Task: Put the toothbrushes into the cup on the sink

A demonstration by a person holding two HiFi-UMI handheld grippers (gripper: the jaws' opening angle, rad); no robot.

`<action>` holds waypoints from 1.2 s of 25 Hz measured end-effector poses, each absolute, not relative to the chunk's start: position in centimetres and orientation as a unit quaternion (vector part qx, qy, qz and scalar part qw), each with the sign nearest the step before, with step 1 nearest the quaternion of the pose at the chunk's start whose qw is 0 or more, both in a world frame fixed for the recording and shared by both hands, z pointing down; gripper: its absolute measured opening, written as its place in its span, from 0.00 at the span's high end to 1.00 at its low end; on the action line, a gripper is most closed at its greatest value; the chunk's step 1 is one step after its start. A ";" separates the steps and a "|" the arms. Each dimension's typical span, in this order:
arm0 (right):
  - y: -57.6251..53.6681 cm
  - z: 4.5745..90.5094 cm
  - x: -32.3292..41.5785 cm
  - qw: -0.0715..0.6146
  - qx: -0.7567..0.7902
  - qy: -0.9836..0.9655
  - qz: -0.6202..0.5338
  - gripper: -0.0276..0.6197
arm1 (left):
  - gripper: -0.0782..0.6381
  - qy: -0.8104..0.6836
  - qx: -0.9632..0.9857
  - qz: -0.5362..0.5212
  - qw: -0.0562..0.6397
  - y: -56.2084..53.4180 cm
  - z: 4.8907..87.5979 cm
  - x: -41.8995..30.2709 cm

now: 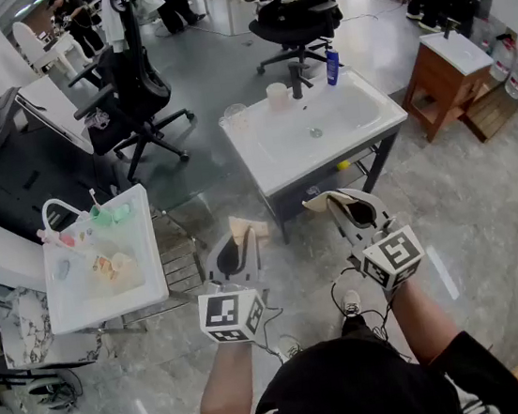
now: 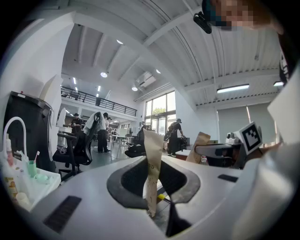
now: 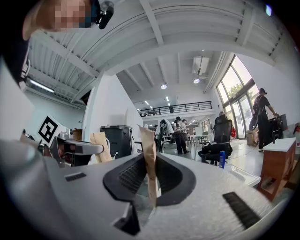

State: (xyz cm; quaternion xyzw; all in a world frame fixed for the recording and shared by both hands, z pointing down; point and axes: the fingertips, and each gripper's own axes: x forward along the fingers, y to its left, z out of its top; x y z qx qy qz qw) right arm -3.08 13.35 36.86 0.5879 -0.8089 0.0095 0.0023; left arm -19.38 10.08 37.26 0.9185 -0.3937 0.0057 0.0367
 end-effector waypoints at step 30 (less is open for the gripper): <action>10.3 36.9 3.2 -0.017 0.566 -0.824 0.011 0.86 | 0.81 -0.411 0.911 0.017 0.033 7.5 37.4 -13.1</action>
